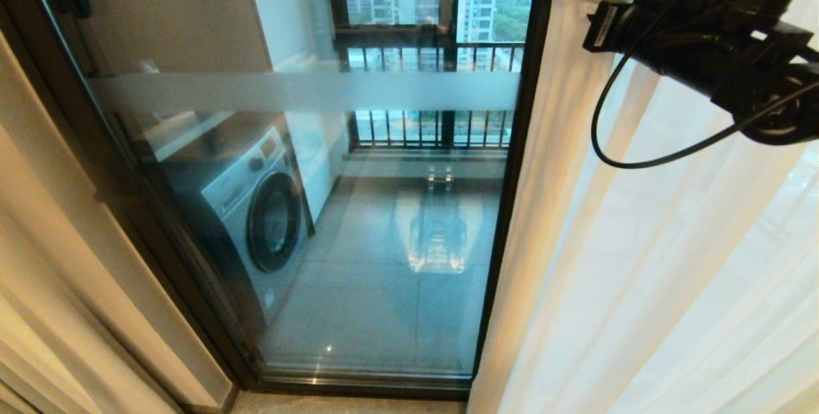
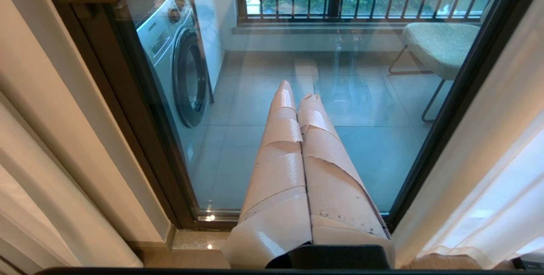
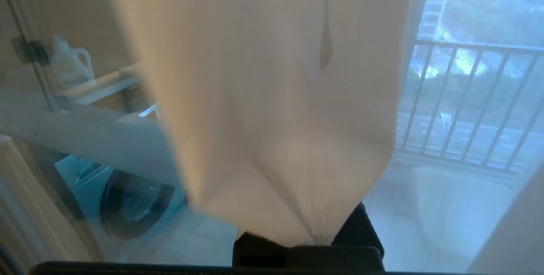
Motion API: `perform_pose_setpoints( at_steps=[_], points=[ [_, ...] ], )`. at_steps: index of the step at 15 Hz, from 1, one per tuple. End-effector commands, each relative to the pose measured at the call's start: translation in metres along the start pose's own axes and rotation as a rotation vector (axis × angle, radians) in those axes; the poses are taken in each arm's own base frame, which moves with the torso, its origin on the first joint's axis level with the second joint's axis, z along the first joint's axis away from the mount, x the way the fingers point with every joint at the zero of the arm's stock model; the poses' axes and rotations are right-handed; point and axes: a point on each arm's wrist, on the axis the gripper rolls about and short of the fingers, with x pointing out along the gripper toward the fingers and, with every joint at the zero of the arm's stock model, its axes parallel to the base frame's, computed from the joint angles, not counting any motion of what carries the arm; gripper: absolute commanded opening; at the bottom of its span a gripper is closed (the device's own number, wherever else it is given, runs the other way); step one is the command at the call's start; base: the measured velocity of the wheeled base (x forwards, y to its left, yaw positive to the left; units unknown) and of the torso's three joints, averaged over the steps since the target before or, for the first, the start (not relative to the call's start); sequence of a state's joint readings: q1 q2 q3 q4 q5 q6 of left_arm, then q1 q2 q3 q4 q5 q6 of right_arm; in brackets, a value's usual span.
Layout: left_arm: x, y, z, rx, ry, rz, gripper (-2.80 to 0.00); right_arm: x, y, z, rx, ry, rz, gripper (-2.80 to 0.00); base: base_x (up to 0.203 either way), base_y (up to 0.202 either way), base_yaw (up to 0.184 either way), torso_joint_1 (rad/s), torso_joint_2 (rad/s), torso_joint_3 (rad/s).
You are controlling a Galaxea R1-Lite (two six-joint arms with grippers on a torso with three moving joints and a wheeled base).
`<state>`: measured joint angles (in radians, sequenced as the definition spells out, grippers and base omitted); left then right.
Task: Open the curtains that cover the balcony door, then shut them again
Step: Pull the inner curtains open on both sides
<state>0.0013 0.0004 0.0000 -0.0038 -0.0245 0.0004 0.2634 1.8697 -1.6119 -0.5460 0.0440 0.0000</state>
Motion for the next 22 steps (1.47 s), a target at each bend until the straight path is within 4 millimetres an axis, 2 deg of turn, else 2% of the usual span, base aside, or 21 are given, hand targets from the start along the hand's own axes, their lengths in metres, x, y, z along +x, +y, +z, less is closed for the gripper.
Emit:
perform_pose_setpoints(
  at_steps=[1,6,8,15,19,22],
  points=[
    [0.000,0.000,0.000,0.000,-0.001,0.000,-2.80,-0.006,-0.002,0.011,-0.003,-0.030,-0.005,-2.80,0.000,0.000,0.000,0.000,0.00,0.000],
    [0.000,0.000,0.000,0.000,0.000,0.000,-2.80,-0.018,-0.008,0.030,-0.008,-0.068,-0.108,-2.80,0.000,0.000,0.000,0.000,0.00,0.000],
    [0.000,0.000,0.000,0.000,-0.001,0.000,-2.80,-0.029,-0.010,0.033,-0.014,-0.059,-0.139,-2.80,0.000,0.000,0.000,0.000,0.00,0.000],
    [0.000,0.000,0.000,0.000,-0.001,0.000,-2.80,-0.074,-0.048,0.033,-0.137,-0.016,-0.289,-2.80,0.000,0.000,0.000,0.000,0.00,0.000],
    [0.000,0.000,0.000,0.000,-0.001,0.000,-2.80,-0.085,-0.066,0.039,-0.157,-0.025,-0.355,-2.80,0.000,0.000,0.000,0.000,0.00,0.000],
    [0.000,0.000,0.000,0.000,-0.001,0.000,-2.80,-0.088,-0.070,0.042,-0.163,-0.031,-0.368,-2.80,0.000,0.000,0.000,0.000,0.00,0.000]
  ],
)
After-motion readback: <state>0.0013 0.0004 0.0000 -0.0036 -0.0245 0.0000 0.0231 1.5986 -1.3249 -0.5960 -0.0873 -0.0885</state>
